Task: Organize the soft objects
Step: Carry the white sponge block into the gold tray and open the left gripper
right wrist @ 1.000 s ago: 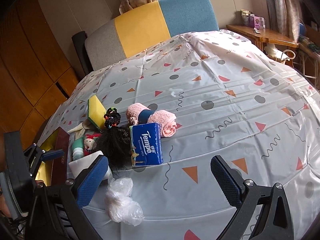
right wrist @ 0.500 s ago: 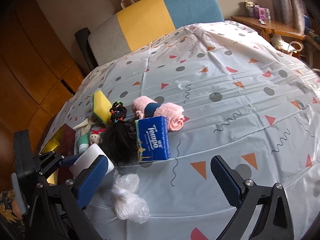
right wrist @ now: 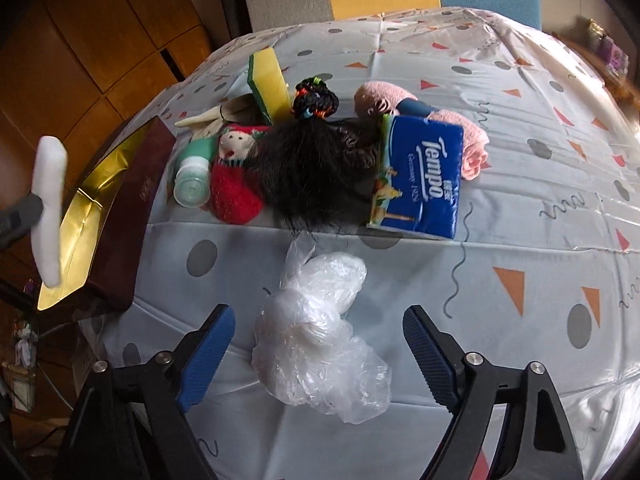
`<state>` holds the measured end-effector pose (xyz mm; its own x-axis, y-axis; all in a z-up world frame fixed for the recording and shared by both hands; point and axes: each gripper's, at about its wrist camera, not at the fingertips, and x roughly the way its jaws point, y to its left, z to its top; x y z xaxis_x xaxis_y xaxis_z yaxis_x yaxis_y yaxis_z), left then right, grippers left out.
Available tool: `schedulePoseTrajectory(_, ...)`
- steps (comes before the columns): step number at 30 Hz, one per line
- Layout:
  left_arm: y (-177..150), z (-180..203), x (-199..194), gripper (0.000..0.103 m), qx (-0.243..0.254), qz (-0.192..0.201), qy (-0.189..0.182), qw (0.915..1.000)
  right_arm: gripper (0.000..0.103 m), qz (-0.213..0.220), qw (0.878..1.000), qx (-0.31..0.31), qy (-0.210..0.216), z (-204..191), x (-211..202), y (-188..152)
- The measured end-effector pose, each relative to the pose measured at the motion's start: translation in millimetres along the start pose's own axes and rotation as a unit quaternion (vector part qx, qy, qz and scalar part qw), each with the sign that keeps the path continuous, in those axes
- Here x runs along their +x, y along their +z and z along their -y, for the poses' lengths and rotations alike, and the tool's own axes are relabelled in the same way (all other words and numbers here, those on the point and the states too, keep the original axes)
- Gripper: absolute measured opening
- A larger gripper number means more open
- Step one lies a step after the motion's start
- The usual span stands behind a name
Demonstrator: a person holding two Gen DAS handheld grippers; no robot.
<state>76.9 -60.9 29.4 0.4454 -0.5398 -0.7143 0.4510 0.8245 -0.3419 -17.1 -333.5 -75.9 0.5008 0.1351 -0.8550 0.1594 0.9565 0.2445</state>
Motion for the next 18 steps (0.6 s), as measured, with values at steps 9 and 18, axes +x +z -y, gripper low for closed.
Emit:
schedulePoseTrajectory(9,30.5,-97.8,21.5,0.054,-0.153,0.005,0.078,0.9851,0.043,0.004,1.000,-0.014,-0.024,1.0,5.3,-1.6)
schedulePoseTrajectory(18,59.2,-124.7,85.5,0.059,-0.259,-0.019,0.077,0.9626,0.043,0.008,0.999,-0.024,-0.028,-2.1,8.2,-1.0)
